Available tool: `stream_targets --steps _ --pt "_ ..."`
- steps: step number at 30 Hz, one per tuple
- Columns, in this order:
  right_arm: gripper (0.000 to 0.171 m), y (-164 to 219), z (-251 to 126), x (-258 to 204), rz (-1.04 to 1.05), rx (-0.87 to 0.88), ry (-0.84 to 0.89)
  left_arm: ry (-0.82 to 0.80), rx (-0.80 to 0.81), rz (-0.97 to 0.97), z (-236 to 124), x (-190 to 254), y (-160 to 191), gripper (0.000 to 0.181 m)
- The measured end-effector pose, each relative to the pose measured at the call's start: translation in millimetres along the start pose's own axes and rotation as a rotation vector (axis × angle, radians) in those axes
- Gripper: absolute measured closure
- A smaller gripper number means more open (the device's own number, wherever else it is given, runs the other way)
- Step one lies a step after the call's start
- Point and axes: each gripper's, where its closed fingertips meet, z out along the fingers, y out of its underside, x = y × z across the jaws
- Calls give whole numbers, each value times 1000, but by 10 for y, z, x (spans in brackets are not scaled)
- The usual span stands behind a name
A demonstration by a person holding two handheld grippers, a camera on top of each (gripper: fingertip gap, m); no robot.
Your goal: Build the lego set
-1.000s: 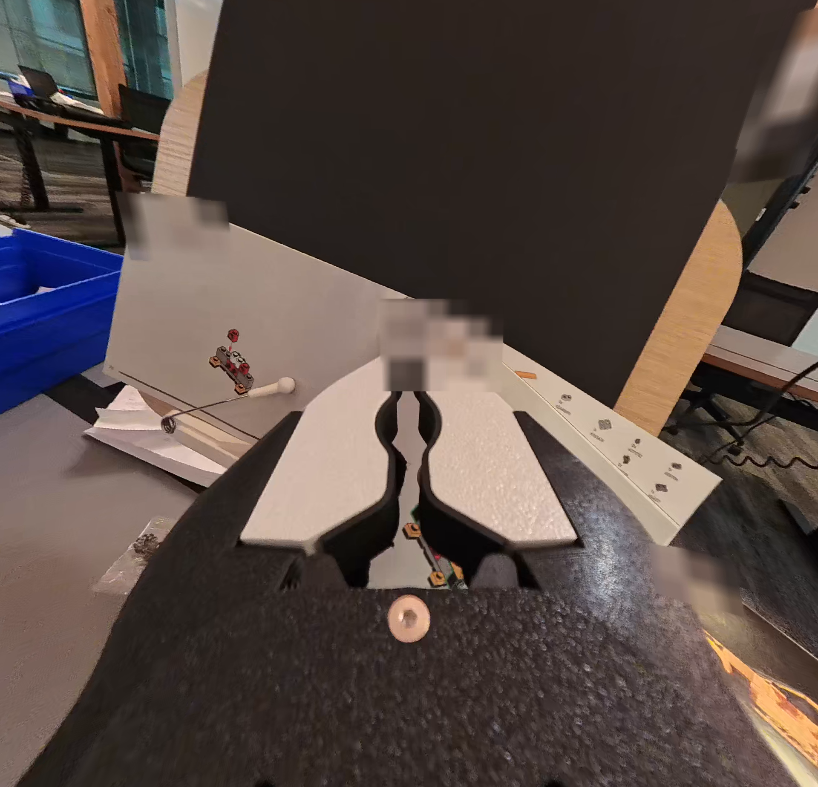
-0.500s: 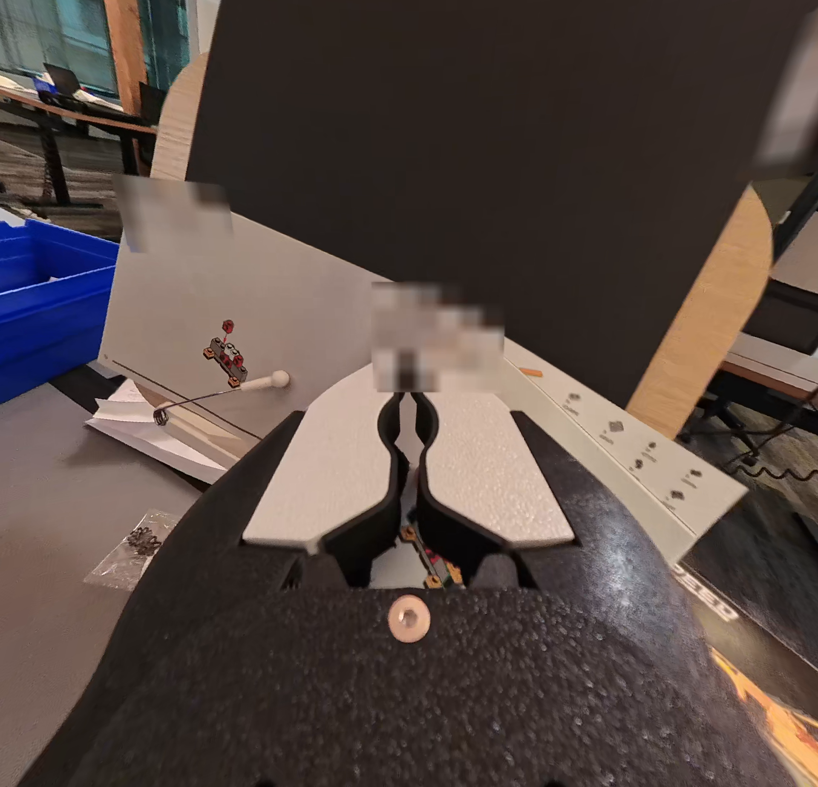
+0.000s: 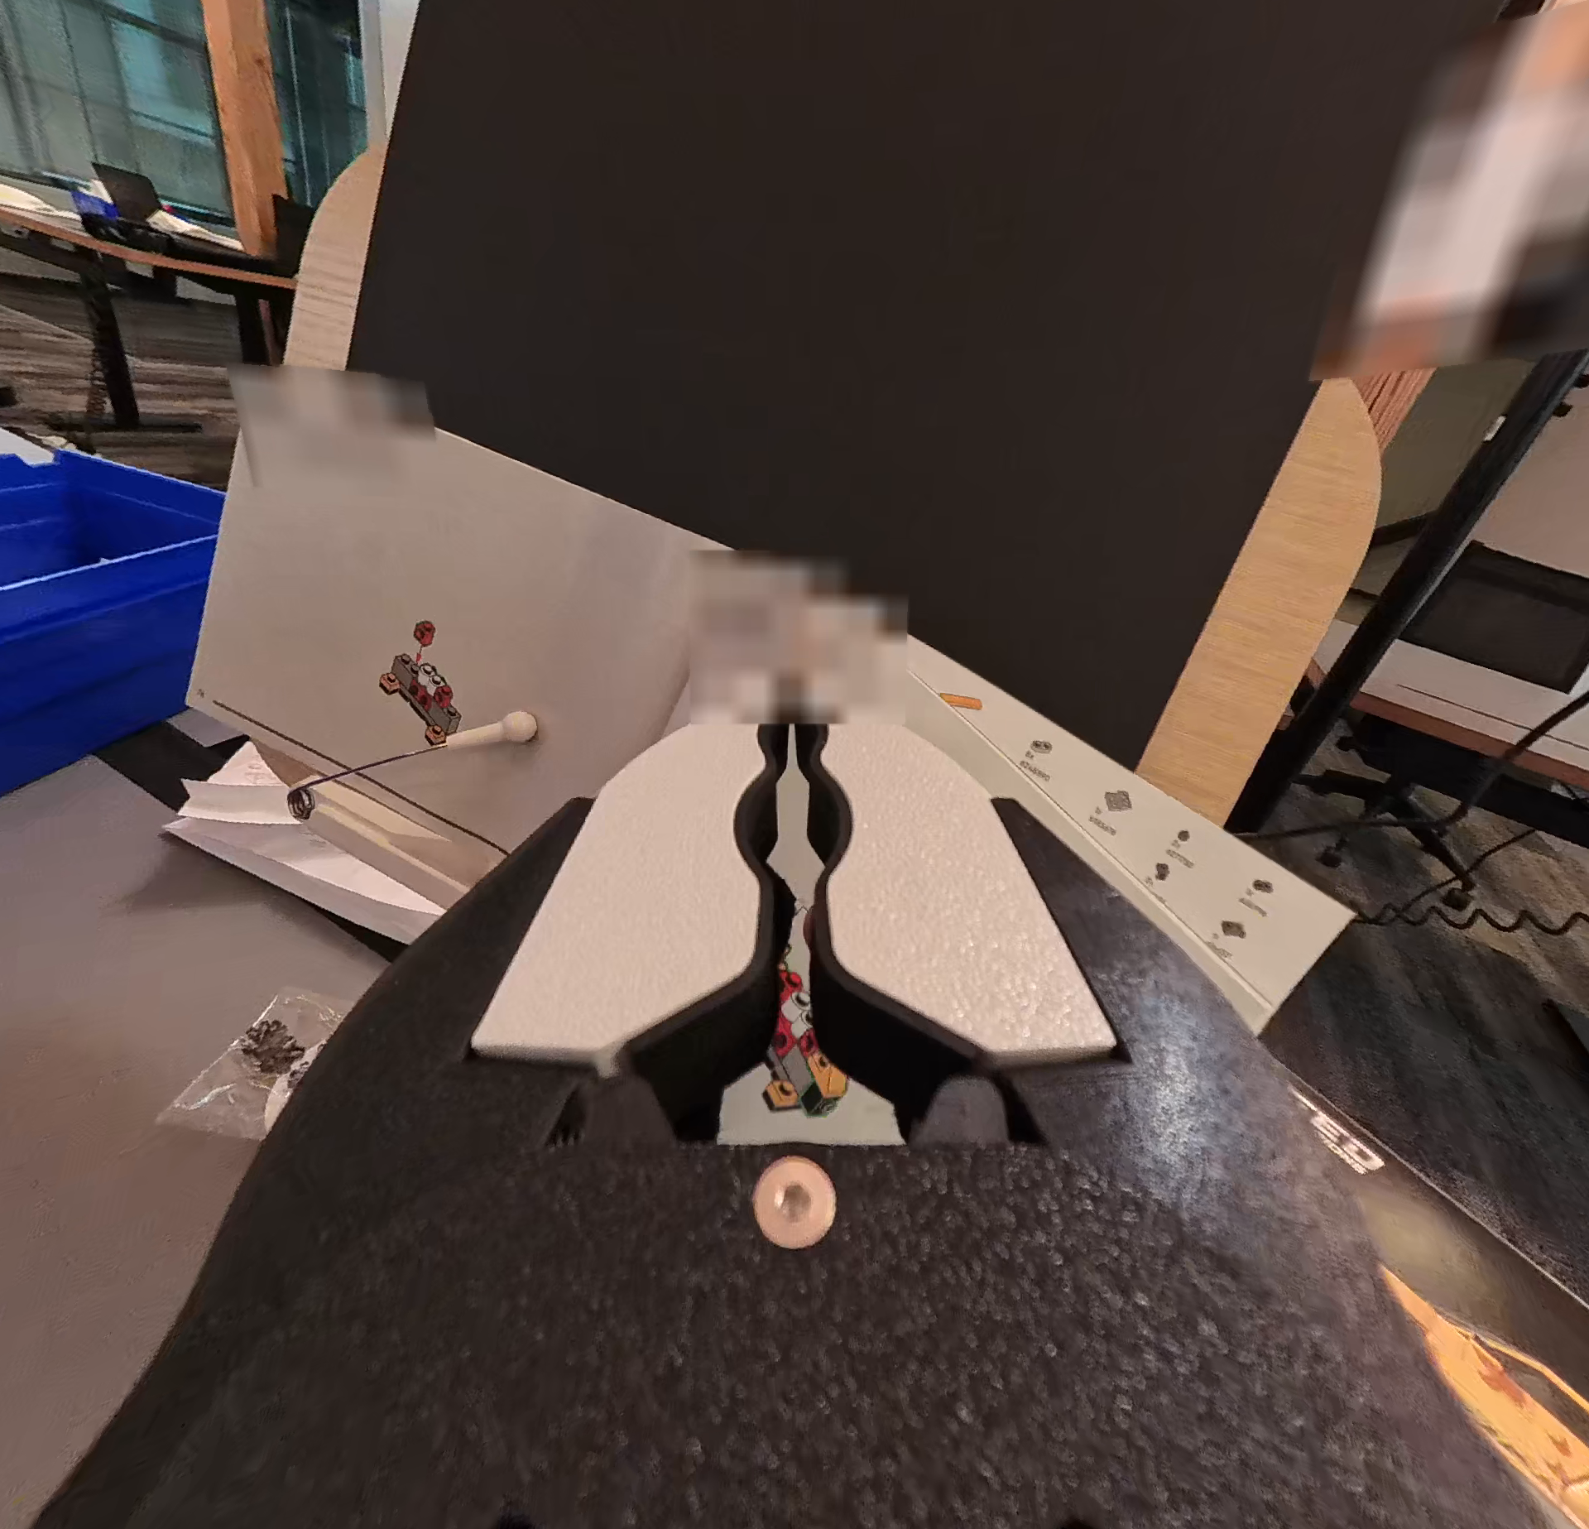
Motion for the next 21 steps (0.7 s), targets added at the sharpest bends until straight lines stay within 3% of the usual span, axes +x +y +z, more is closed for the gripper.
stream_targets --steps 21 --pt "169 69 -62 11 -18 -2 -21 23 -12 -12 -21 40 -7 181"
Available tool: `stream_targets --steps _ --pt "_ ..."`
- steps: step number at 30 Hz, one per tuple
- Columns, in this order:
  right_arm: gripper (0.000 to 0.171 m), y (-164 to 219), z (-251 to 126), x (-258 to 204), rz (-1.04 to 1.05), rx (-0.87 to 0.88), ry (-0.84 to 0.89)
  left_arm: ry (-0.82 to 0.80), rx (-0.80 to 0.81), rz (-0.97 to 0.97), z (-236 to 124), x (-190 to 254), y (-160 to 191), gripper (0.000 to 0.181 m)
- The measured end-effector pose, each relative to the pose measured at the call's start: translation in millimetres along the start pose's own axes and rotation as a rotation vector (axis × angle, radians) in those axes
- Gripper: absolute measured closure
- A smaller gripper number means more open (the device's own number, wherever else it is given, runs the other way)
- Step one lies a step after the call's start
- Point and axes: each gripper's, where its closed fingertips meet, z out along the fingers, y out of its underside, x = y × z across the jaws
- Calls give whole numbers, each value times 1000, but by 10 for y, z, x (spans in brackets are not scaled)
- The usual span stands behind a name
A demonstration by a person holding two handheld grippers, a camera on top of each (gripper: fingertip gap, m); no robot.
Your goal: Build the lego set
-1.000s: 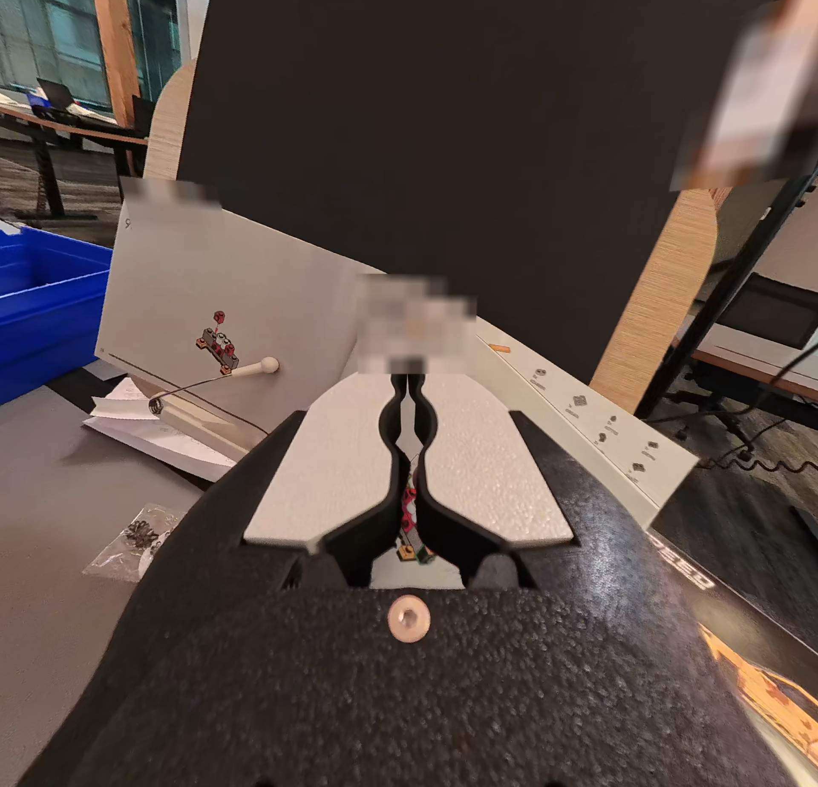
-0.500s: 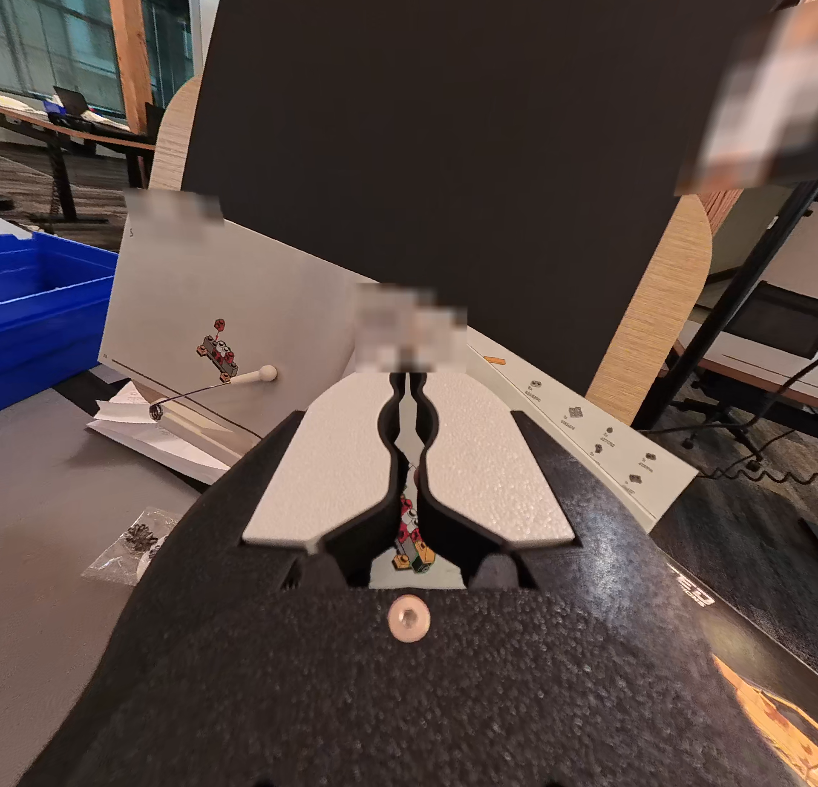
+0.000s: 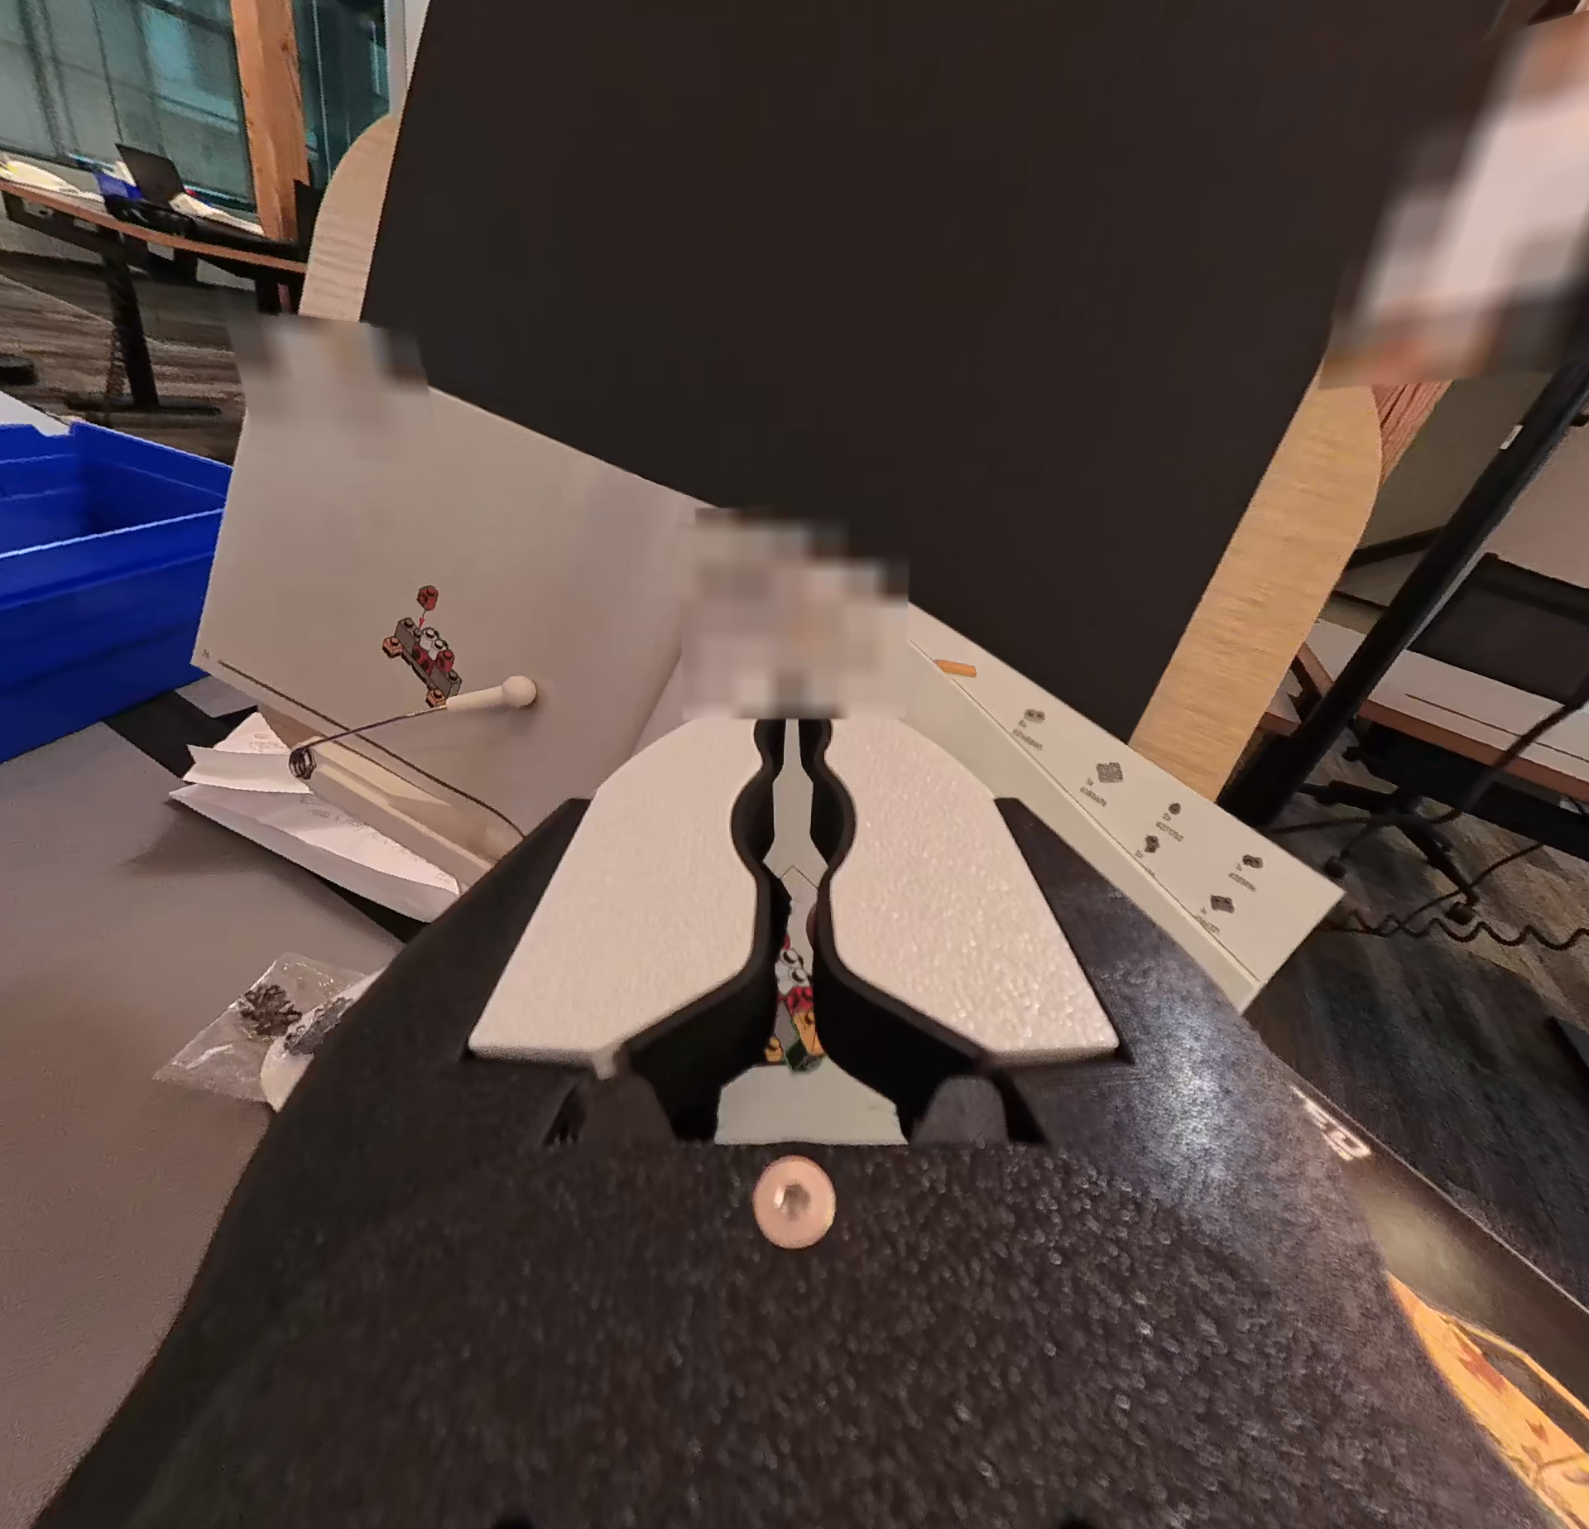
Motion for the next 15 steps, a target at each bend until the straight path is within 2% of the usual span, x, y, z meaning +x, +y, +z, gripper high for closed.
stream_targets --steps 4,11,15 --pt "169 104 -116 22 -15 -7 7 -4 3 1 -4 -8 -4 181" --pt "170 512 -433 13 5 -53 20 -6 -2 7 4 -5 8 181" --pt "170 574 -524 -19 11 -56 16 -11 -12 10 16 -11 33 181"
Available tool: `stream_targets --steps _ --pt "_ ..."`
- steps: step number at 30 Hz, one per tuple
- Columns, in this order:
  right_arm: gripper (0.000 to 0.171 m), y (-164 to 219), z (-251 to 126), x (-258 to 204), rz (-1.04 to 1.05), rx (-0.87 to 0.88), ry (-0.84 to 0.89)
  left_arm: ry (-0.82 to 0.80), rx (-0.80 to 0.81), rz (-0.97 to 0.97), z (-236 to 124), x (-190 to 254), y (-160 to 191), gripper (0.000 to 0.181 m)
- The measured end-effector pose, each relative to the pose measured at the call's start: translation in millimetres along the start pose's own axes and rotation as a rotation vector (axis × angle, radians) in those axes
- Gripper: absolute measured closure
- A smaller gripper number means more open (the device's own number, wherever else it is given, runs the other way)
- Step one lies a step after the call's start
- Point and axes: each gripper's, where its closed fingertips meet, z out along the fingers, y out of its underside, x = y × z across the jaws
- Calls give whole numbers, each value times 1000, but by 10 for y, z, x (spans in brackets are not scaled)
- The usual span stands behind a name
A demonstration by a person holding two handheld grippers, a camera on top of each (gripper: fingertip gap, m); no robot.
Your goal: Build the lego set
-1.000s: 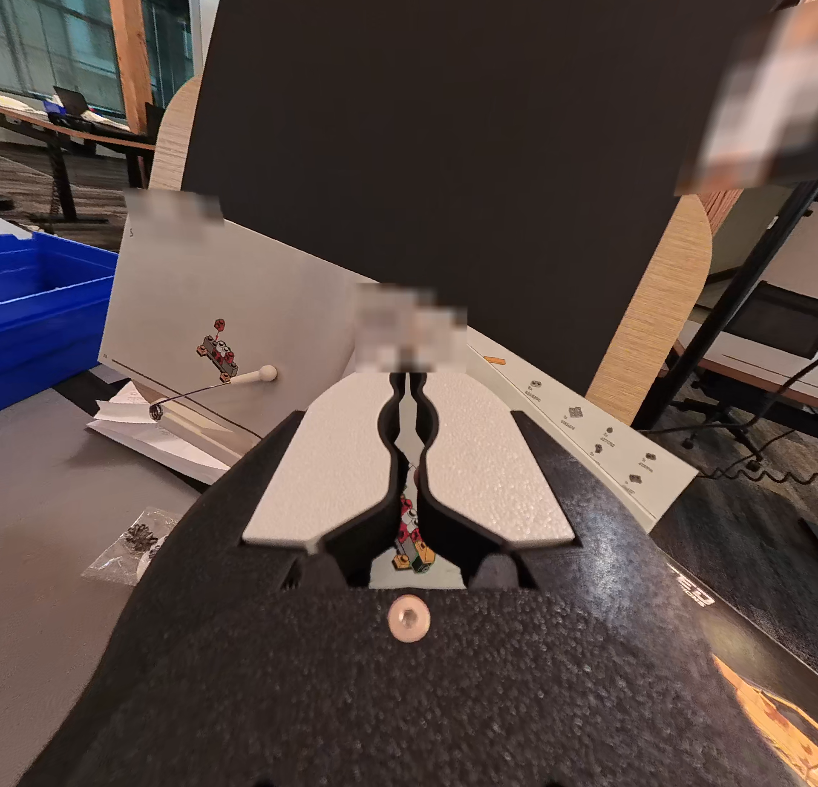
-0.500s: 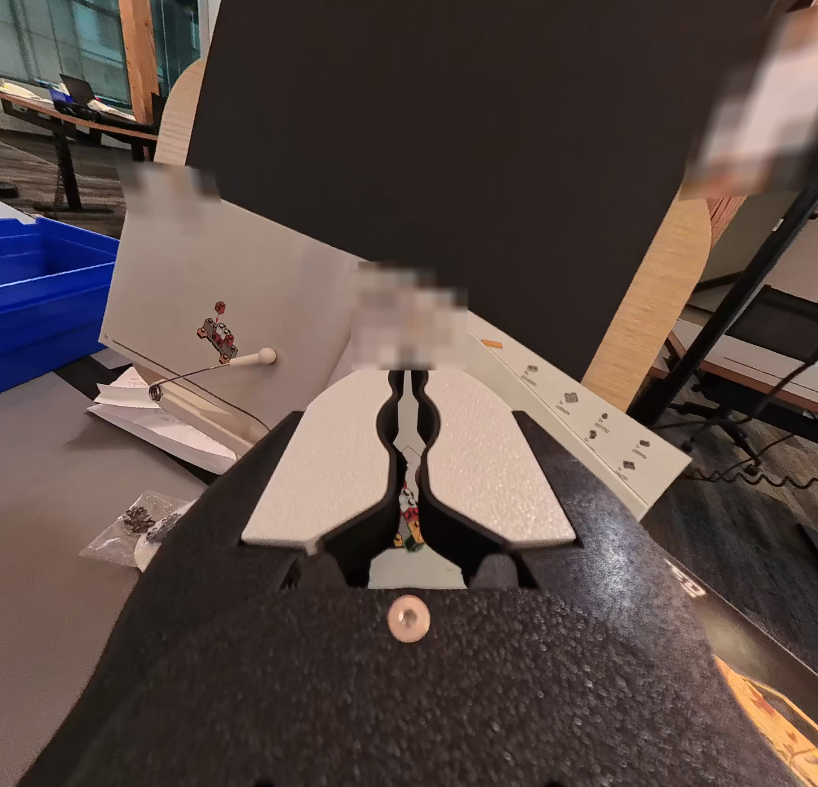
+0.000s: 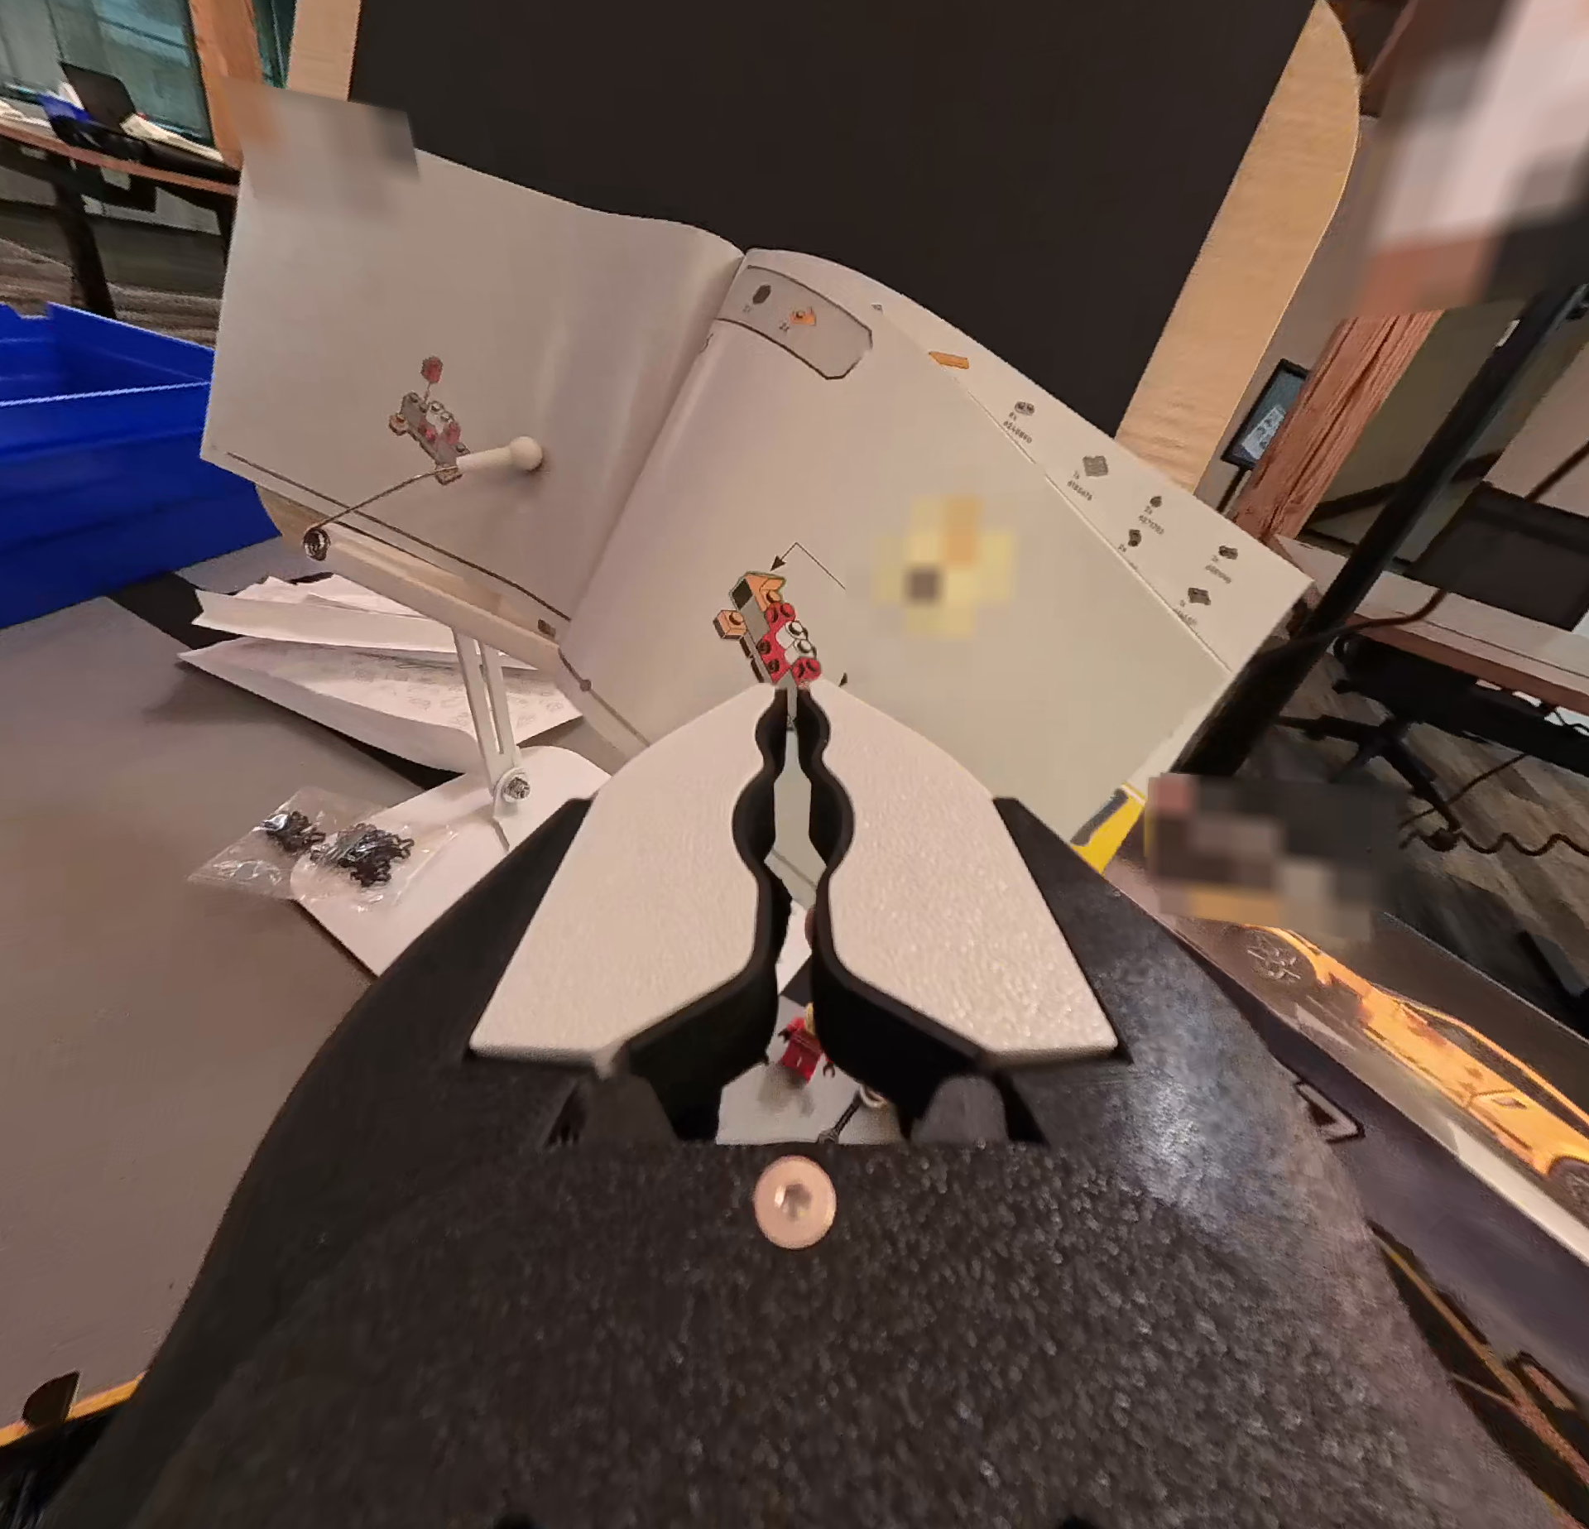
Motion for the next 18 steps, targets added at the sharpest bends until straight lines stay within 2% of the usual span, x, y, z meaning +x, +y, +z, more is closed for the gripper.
stream_targets --steps 12,18 --pt "170 -102 -37 -116 21 21 -18 -16 -10 14 -1 -18 27 181" --pt "171 -408 111 -328 -2 66 -31 -15 -9 16 -3 -15 22 181"
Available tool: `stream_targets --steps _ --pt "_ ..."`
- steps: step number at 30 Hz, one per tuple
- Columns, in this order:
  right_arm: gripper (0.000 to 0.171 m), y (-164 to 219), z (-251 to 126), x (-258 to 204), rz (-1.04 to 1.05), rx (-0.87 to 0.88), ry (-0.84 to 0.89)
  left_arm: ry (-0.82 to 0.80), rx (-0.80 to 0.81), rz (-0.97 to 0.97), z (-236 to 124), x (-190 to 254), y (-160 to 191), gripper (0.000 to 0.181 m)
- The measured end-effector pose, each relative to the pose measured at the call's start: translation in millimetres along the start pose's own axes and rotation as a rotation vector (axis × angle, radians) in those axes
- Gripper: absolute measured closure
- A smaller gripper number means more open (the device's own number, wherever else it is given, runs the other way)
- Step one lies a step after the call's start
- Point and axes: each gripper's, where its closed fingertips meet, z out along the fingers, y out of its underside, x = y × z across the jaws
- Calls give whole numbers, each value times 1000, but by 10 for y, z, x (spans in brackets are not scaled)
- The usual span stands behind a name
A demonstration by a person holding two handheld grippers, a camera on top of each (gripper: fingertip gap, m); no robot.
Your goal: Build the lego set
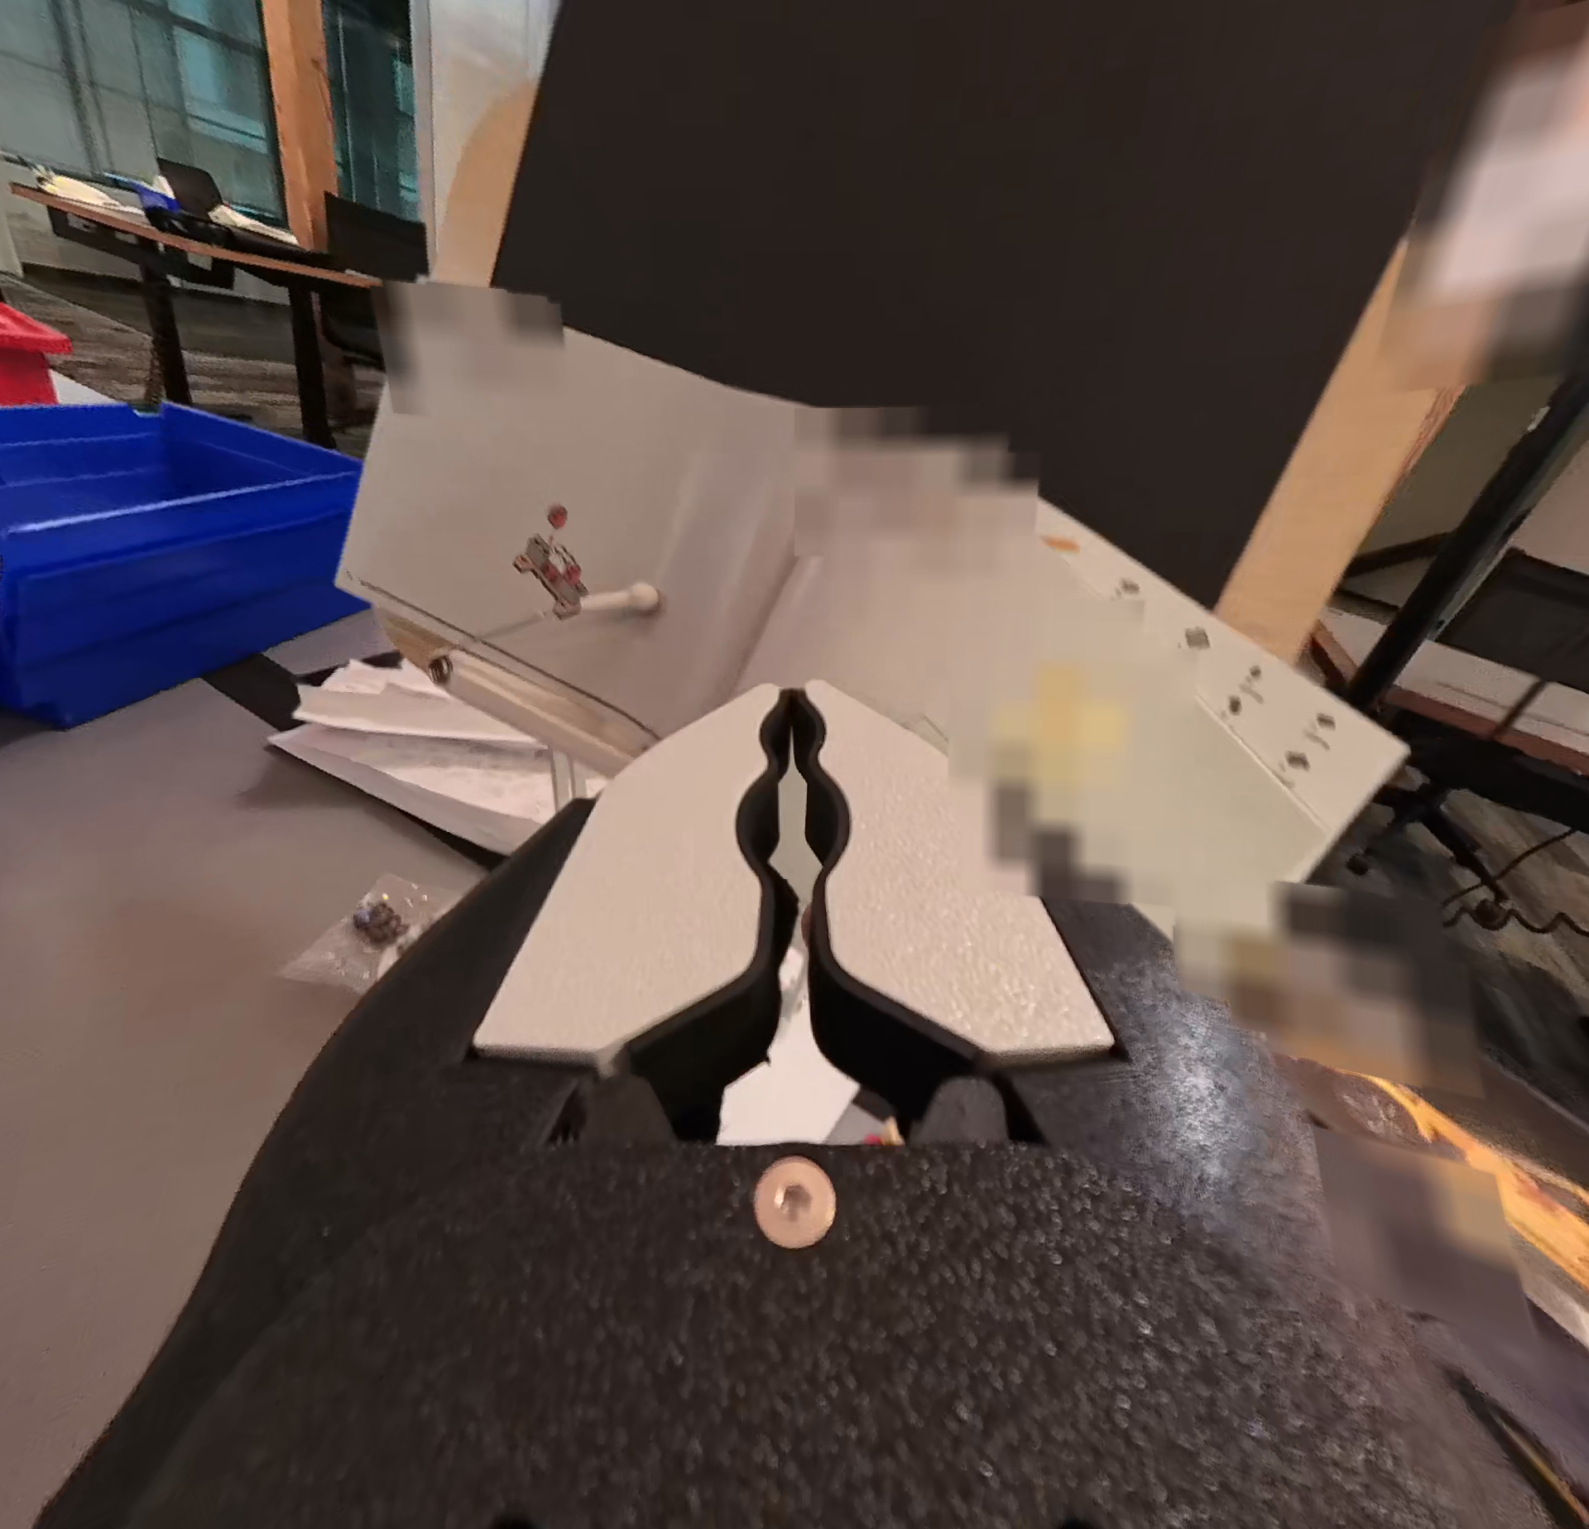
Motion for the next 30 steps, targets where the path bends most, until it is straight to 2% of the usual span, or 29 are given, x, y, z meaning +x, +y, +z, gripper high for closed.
stream_targets --steps 6,11,17,22,30 --pt "171 -211 304 -20 -6 -32 64 -7 8 0 -21 -21 -19 181" --pt "171 -111 440 33 -18 -115 139 -5 13 -4 -28 -19 -37 181" --pt "171 -59 462 -14 -43 -130 141 -3 16 -4 -34 -16 -49 181" --pt "171 -49 241 94 -37 -106 147 -6 9 -9 -27 -25 -28 181" --pt "171 189 -537 345 35 -111 153 -17 8 -20 -45 -48 -48 181"
